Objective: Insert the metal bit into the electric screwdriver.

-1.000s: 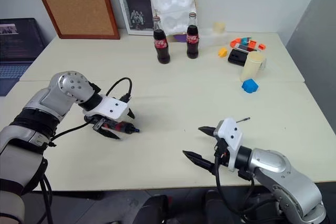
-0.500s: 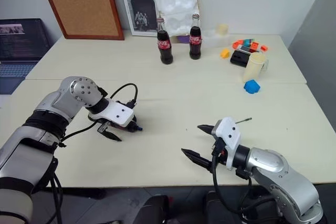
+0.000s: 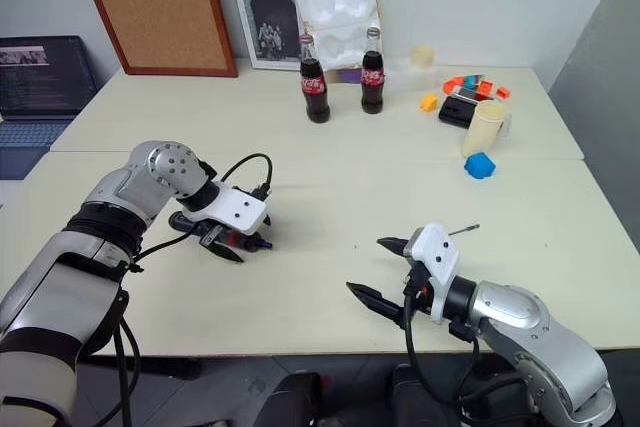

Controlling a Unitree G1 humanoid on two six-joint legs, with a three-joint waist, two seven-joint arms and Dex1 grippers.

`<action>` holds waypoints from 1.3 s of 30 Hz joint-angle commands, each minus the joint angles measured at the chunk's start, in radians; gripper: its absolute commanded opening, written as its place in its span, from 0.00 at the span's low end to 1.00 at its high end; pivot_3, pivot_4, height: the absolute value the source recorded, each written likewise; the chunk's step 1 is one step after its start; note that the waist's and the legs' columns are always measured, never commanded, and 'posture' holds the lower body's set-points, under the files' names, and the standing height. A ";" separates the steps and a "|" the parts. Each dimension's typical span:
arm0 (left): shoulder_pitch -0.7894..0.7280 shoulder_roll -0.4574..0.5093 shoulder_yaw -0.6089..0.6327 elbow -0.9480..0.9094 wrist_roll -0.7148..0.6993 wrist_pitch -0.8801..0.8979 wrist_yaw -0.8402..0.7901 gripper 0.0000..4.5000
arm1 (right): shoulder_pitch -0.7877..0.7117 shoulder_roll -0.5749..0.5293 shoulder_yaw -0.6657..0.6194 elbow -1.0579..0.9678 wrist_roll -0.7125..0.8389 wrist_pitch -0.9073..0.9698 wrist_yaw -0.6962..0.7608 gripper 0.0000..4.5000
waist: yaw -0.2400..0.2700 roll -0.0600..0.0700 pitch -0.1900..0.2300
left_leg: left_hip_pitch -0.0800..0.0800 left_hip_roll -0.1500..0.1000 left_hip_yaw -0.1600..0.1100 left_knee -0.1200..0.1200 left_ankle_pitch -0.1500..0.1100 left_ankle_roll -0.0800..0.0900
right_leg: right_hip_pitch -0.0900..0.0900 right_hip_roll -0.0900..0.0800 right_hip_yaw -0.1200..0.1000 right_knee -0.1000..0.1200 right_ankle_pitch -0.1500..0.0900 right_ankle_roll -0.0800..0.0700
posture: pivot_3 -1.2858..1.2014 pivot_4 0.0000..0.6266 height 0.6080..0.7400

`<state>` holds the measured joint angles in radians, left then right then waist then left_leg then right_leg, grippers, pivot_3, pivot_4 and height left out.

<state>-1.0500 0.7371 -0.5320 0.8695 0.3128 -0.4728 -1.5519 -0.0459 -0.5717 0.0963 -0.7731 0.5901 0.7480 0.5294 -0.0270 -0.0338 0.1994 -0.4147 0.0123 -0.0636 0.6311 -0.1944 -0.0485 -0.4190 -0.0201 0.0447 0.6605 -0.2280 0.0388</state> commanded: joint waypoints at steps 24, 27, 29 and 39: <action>0.029 0.010 0.009 -0.015 0.053 0.007 0.016 0.77 | -0.032 0.000 -0.026 -0.052 0.064 0.032 -0.048 1.00 | -0.002 0.006 -0.006 | 0.002 0.000 0.000 0.000 0.001 0.001 | 0.000 0.000 0.000 0.002 0.000 0.000 | 0.52 0.24 1.00; 0.034 0.016 0.017 -0.029 0.051 0.014 0.007 0.63 | -0.033 -0.003 -0.026 -0.051 0.068 0.032 -0.052 1.00 | -0.002 0.006 -0.006 | 0.002 0.000 0.000 0.000 0.001 0.001 | 0.000 0.000 0.000 0.002 0.000 0.000 | 0.52 0.24 1.00; 0.038 0.020 0.021 -0.040 0.052 0.019 0.003 0.55 | -0.035 -0.004 -0.026 -0.049 0.069 0.031 -0.052 1.00 | -0.002 0.006 -0.006 | 0.002 0.000 0.000 0.000 0.001 0.001 | 0.000 0.000 0.000 0.002 0.000 0.000 | 0.52 0.24 1.00; 0.051 0.027 0.040 -0.106 0.031 0.078 -0.021 0.37 | -0.030 -0.008 -0.021 -0.031 0.060 0.014 -0.038 1.00 | -0.002 0.006 -0.006 | 0.000 0.000 0.000 0.000 0.001 0.001 | -0.001 0.000 0.000 0.002 0.000 -0.001 | 0.52 0.24 1.00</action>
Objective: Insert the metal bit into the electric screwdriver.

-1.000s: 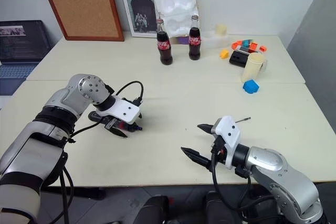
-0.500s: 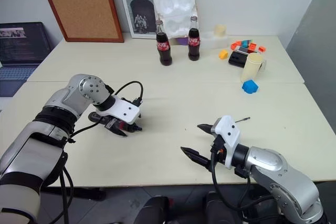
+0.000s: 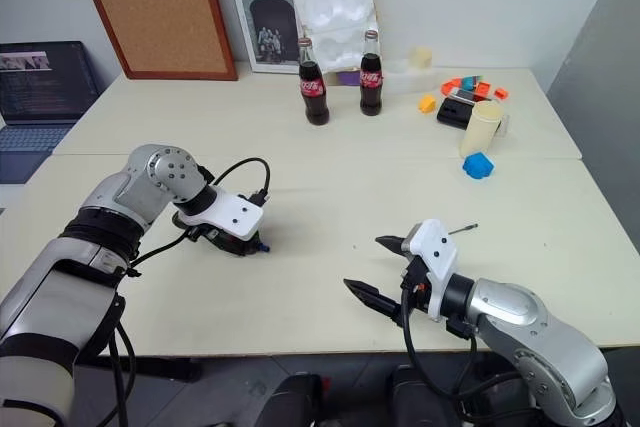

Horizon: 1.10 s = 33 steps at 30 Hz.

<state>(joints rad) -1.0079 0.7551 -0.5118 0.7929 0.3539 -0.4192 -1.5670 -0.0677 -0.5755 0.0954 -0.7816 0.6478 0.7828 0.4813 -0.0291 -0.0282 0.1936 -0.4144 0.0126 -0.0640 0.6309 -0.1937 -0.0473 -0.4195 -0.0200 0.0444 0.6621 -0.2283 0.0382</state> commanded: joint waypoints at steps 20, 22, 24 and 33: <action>-0.027 -0.208 0.508 -0.533 -0.549 0.989 0.367 0.37 | -0.038 -0.015 -0.024 0.061 -0.054 -0.084 0.047 1.00 | -0.010 -0.007 0.004 | -0.004 0.000 -0.004 -0.002 0.000 0.000 | -0.002 0.001 -0.003 -0.003 0.002 0.005 | 0.52 0.24 1.00; -0.005 -0.260 0.566 -0.607 -0.596 1.058 0.467 0.37 | -0.032 -0.024 -0.023 0.073 -0.070 -0.103 0.062 1.00 | -0.009 -0.007 0.004 | -0.004 0.000 -0.004 -0.002 0.000 0.000 | -0.002 0.001 -0.003 -0.002 0.002 0.005 | 0.52 0.24 1.00; 0.020 -0.296 0.602 -0.673 -0.638 1.099 0.531 0.37 | -0.030 -0.027 -0.019 0.085 -0.086 -0.119 0.072 1.00 | -0.010 -0.007 0.004 | -0.003 0.000 -0.004 -0.002 0.000 0.000 | -0.001 0.001 -0.003 -0.002 0.002 0.005 | 0.52 0.24 1.00; 0.371 -0.542 0.654 -0.945 -0.628 0.931 0.927 0.37 | -0.037 -0.020 0.028 0.202 -0.227 -0.215 0.080 1.00 | -0.006 -0.007 0.004 | -0.001 0.000 -0.002 -0.002 0.000 0.000 | 0.000 0.001 0.000 -0.002 0.003 0.006 | 0.52 0.24 1.00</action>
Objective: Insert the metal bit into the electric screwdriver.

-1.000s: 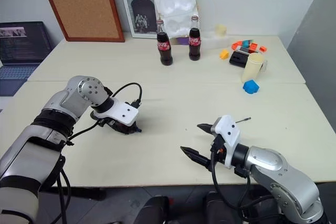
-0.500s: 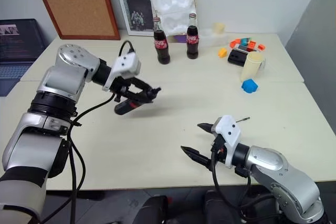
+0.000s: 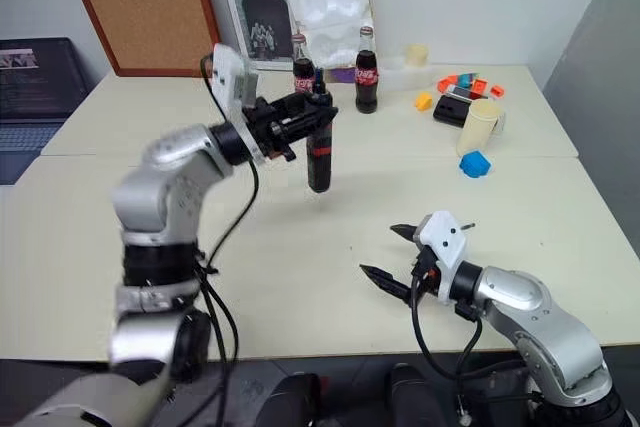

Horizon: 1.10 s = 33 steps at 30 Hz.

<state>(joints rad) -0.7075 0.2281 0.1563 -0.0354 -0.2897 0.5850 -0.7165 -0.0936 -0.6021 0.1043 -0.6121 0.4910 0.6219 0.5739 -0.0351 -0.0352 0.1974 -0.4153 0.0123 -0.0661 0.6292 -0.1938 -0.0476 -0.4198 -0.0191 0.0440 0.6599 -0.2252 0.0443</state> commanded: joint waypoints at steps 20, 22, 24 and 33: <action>0.385 -0.014 -0.140 -0.282 0.035 -0.185 0.215 0.37 | -0.110 -0.328 -0.043 0.286 -0.340 -0.170 0.175 1.00 | 0.007 0.004 0.000 | 0.000 -0.002 0.002 0.000 0.000 0.000 | 0.000 -0.001 0.002 -0.002 0.000 0.000 | 0.52 0.24 1.00; 0.405 -0.012 -0.143 -0.291 0.033 -0.184 0.221 0.37 | -0.159 -0.430 -0.012 0.371 -0.368 -0.272 0.294 1.00 | 0.006 0.004 0.000 | 0.000 -0.003 0.006 0.000 0.000 0.000 | 0.000 -0.004 0.004 -0.003 -0.001 -0.003 | 0.52 0.24 1.00; 0.418 -0.011 -0.146 -0.299 0.031 -0.184 0.230 0.37 | -0.232 -0.468 0.035 0.466 -0.392 -0.347 0.386 1.00 | 0.002 0.003 -0.001 | 0.002 -0.002 0.007 0.001 0.000 0.000 | 0.002 -0.003 0.004 -0.004 -0.001 -0.003 | 0.52 0.24 1.00; 0.424 -0.011 -0.141 -0.316 0.026 -0.178 0.281 0.37 | -0.521 -0.395 0.160 0.733 -0.482 -0.513 0.618 1.00 | -0.007 0.002 -0.001 | 0.013 -0.001 0.008 -0.002 -0.001 -0.001 | 0.015 -0.004 0.004 -0.013 -0.001 -0.002 | 0.52 0.24 1.00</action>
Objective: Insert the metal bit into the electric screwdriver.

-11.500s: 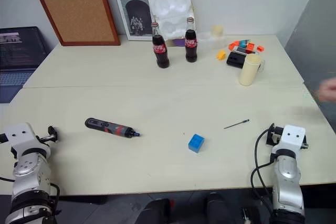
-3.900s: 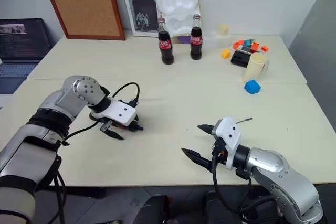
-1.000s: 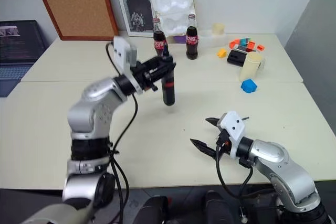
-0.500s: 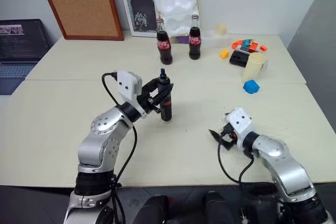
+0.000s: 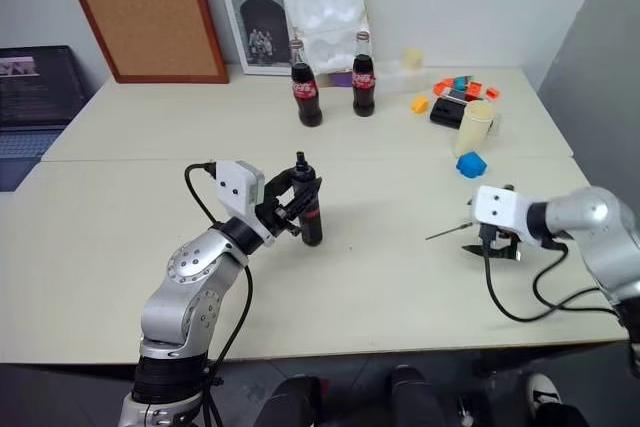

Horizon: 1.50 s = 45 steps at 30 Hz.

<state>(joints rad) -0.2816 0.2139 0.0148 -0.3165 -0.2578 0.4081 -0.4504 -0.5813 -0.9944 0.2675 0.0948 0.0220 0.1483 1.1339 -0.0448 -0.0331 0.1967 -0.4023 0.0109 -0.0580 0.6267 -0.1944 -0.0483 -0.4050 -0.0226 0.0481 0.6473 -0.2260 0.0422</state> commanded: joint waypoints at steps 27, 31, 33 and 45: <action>-0.025 0.004 -0.028 -0.001 -0.012 -0.018 0.038 0.37 | -0.298 0.120 0.212 0.412 -0.295 -0.377 0.329 1.00 | 0.006 0.000 0.000 | 0.001 0.001 0.001 -0.001 -0.002 -0.001 | 0.000 0.000 0.000 -0.001 0.001 -0.001 | 0.52 0.24 1.00; -0.034 0.005 -0.027 0.006 -0.015 -0.021 0.037 0.37 | -0.357 0.167 0.222 0.511 -0.331 -0.419 0.309 1.00 | 0.006 0.000 0.000 | 0.001 0.001 0.001 -0.001 -0.002 -0.001 | 0.000 0.000 0.000 -0.001 0.001 -0.001 | 0.52 0.24 1.00; -0.036 0.006 -0.026 0.009 -0.016 -0.021 0.036 0.37 | -0.393 0.190 0.226 0.565 -0.350 -0.439 0.301 1.00 | 0.005 0.001 0.000 | 0.001 0.001 0.001 -0.001 -0.002 -0.001 | 0.000 0.000 0.000 -0.001 0.001 -0.001 | 0.52 0.24 1.00; -0.046 0.003 -0.031 0.021 -0.016 -0.027 0.036 0.37 | -0.528 0.280 0.301 0.822 -0.488 -0.551 0.261 1.00 | 0.010 0.001 0.000 | 0.001 0.001 0.001 -0.001 -0.002 -0.001 | 0.000 0.000 0.000 -0.001 0.002 -0.001 | 0.52 0.24 1.00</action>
<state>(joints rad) -0.3155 0.2171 -0.0143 -0.2809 -0.2694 0.4023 -0.4133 -1.0868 -0.7045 0.5640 0.8907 -0.4413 -0.3799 1.3911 -0.0349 -0.0323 0.1971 -0.4011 0.0118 -0.0568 0.6256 -0.1960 -0.0498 -0.4051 -0.0223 0.0485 0.6464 -0.2243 0.0413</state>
